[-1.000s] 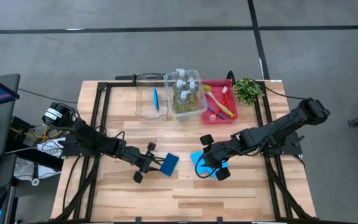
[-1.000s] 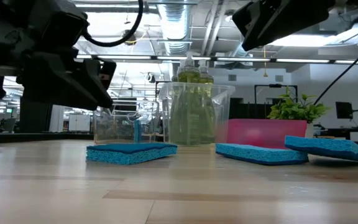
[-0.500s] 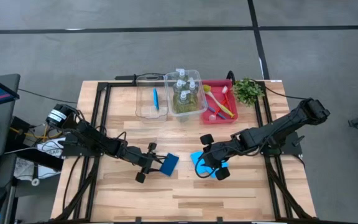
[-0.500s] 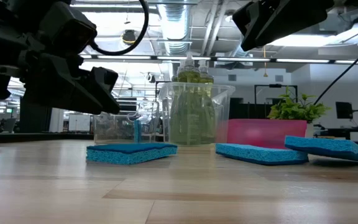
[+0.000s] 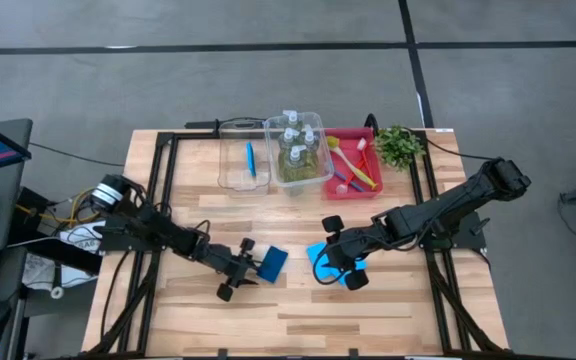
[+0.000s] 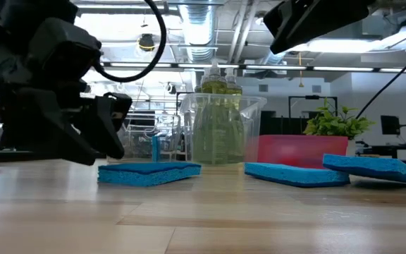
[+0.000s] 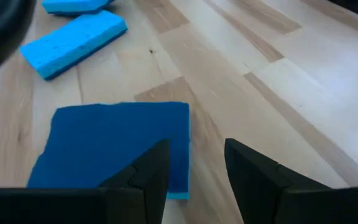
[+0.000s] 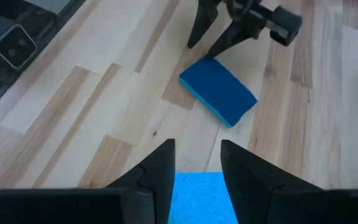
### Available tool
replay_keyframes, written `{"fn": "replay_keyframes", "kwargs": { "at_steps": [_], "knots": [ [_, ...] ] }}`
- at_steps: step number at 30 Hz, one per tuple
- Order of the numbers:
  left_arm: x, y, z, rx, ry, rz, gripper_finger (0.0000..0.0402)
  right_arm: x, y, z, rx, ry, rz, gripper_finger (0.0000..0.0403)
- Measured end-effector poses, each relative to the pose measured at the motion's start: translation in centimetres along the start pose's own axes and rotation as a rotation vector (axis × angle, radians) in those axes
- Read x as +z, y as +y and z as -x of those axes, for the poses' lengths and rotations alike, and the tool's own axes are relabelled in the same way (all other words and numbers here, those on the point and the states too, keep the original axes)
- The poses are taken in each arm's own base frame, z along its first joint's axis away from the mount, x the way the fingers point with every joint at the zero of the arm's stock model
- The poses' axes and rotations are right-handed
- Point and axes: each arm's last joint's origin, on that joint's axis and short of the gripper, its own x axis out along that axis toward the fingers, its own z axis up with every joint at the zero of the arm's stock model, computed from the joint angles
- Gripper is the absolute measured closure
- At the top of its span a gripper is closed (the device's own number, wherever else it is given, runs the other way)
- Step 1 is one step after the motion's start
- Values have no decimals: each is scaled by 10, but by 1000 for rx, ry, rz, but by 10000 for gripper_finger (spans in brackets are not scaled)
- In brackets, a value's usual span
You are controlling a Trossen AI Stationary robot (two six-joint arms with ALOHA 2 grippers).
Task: Pick & Place Kitchen Sink Supplies
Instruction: Put the blue sponge into the left transparent bin
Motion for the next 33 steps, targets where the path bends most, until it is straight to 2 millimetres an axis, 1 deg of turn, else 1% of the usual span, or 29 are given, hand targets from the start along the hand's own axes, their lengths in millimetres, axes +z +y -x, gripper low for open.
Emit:
{"fn": "replay_keyframes", "kwargs": {
  "at_steps": [9, 14, 21, 25, 33],
  "knots": [
    [-6, 14, -3, -48, 8, 19, 247, 1, 0, 0, 0, -5, -5, 281],
    [-11, 23, -3, -52, 48, 41, 247, 1, 0, 0, 0, -5, -5, 281],
    [-26, 35, -7, -62, 120, 76, 247, 1, 0, 0, -1, -8, -1, 281],
    [-32, 38, -9, -56, 132, 84, 257, 1, 0, 0, -1, -9, -1, 281],
    [-32, 39, -9, -37, 135, 68, 294, 1, 0, 0, -1, -9, -1, 281]
  ]
}}
